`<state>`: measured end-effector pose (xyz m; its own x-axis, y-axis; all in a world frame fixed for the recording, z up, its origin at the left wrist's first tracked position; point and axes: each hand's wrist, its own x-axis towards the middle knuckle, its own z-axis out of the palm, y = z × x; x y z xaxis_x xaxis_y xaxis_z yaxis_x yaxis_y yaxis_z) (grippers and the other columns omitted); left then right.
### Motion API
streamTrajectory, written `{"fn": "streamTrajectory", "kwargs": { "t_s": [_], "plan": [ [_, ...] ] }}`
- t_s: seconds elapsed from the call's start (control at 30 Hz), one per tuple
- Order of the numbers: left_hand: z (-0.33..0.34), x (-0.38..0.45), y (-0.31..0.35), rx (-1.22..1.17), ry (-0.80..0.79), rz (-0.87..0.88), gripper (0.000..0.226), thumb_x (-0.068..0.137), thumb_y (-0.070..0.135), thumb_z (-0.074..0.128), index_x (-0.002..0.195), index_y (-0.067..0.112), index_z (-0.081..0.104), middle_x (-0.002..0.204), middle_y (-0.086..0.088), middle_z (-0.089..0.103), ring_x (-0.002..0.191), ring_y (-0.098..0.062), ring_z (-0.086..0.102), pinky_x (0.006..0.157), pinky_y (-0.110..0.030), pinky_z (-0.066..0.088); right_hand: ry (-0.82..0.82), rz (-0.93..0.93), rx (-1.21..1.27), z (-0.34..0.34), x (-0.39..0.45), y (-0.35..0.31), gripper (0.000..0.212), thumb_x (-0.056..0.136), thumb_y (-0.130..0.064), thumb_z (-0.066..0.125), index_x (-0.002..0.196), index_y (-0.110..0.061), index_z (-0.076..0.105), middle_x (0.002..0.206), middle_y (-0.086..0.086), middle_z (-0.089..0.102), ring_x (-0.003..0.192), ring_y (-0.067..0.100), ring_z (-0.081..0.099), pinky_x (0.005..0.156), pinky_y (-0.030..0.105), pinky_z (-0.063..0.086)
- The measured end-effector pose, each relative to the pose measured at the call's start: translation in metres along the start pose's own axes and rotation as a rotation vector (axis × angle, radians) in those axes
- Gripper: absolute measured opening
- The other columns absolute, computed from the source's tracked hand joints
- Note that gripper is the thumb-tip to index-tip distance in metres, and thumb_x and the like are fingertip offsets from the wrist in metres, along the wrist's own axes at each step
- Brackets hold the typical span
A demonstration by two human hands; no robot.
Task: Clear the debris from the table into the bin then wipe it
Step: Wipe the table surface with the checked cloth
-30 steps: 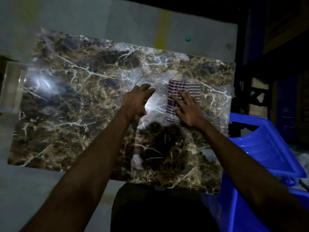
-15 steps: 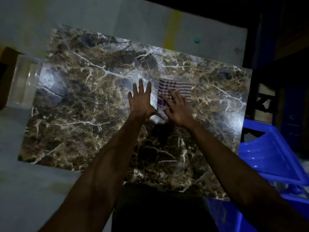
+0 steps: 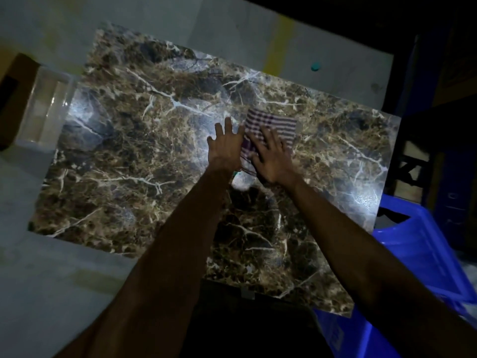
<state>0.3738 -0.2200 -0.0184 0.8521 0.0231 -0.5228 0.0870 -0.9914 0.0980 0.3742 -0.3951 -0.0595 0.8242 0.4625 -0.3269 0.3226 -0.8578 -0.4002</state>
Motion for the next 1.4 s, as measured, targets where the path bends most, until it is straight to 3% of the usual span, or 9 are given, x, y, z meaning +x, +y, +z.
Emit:
{"fn": "streamTrajectory", "kwargs": {
  "t_s": [0.1,0.27,0.43,0.53,0.63,0.9,1.17,1.3,1.4],
  "plan": [
    [0.005,-0.004,-0.002,0.013,-0.011,0.013,0.13,0.067,0.046,0.094,0.162,0.023,0.006,0.169,-0.017,-0.002,0.153,-0.048,0.007,0.109,-0.068,0.034,-0.015,-0.087,-0.072,-0.007,-0.03,0.03,0.057,0.107,-0.056,0.025,0.162,-0.046,0.012,0.174,0.0,0.003,0.16,0.029,0.0,0.126,0.057,0.01],
    [0.007,-0.004,0.001,0.002,-0.042,0.012,0.128,0.078,0.032,0.089,0.164,0.026,-0.006,0.169,-0.015,-0.018,0.154,-0.049,-0.007,0.115,-0.071,0.02,0.072,0.109,-0.052,-0.034,-0.003,0.057,0.061,0.104,-0.062,0.022,0.162,-0.046,0.012,0.174,0.003,0.006,0.159,0.035,0.005,0.125,0.061,0.012],
    [0.007,0.004,0.009,0.053,-0.028,0.028,0.131,0.075,0.025,0.091,0.164,0.017,-0.005,0.169,-0.024,-0.008,0.153,-0.054,0.004,0.118,-0.059,0.029,0.092,0.153,0.027,-0.019,0.039,0.016,0.066,0.103,-0.061,0.021,0.164,-0.039,0.013,0.174,0.007,0.001,0.159,0.037,-0.004,0.125,0.06,0.0],
    [0.004,0.014,0.004,0.108,-0.035,0.069,0.149,0.055,0.047,0.099,0.162,0.015,-0.001,0.167,-0.029,0.004,0.151,-0.053,0.013,0.118,-0.056,0.033,0.054,0.001,0.005,-0.011,0.016,0.022,0.063,0.103,-0.061,0.026,0.163,-0.042,0.017,0.174,0.002,0.003,0.16,0.033,-0.001,0.125,0.061,0.006],
    [-0.001,0.012,0.0,0.076,-0.044,0.091,0.141,0.057,0.044,0.098,0.162,0.019,0.007,0.167,-0.025,0.007,0.147,-0.054,0.019,0.115,-0.06,0.034,0.067,-0.062,-0.042,-0.02,-0.011,0.058,0.061,0.104,-0.06,0.033,0.162,-0.044,0.021,0.174,0.0,0.009,0.16,0.031,0.006,0.124,0.057,0.014],
    [-0.009,0.014,0.001,0.074,0.006,0.052,0.158,0.05,0.046,0.101,0.163,0.015,-0.006,0.169,-0.021,-0.01,0.155,-0.048,-0.004,0.123,-0.063,0.018,0.178,0.26,0.034,-0.036,0.049,0.035,0.068,0.1,-0.062,0.021,0.164,-0.038,0.017,0.173,0.01,0.005,0.159,0.038,0.0,0.126,0.058,0.004],
    [-0.014,0.028,0.005,0.058,-0.057,0.064,0.154,0.061,0.038,0.099,0.162,0.021,-0.017,0.169,-0.017,-0.021,0.153,-0.05,-0.015,0.123,-0.065,0.006,0.064,-0.068,-0.089,-0.02,-0.008,0.062,0.06,0.105,-0.061,0.027,0.162,-0.046,0.015,0.174,-0.002,0.006,0.16,0.03,0.004,0.125,0.055,0.013],
    [-0.014,0.032,0.005,0.08,-0.089,0.067,0.156,0.06,0.039,0.098,0.161,0.018,-0.018,0.168,-0.021,-0.02,0.152,-0.054,-0.011,0.121,-0.067,0.01,0.128,0.113,-0.09,-0.047,0.012,0.093,0.063,0.103,-0.064,0.027,0.162,-0.044,0.018,0.173,0.002,0.011,0.159,0.032,0.01,0.124,0.057,0.017],
    [-0.009,0.036,0.006,0.085,-0.067,0.077,0.149,0.065,0.037,0.096,0.162,0.016,-0.016,0.168,-0.024,-0.017,0.151,-0.057,-0.008,0.12,-0.071,0.014,0.136,0.221,-0.032,-0.057,0.052,0.068,0.066,0.102,-0.064,0.024,0.163,-0.042,0.015,0.174,0.007,0.006,0.159,0.036,0.002,0.126,0.057,0.005]
  ]
}}
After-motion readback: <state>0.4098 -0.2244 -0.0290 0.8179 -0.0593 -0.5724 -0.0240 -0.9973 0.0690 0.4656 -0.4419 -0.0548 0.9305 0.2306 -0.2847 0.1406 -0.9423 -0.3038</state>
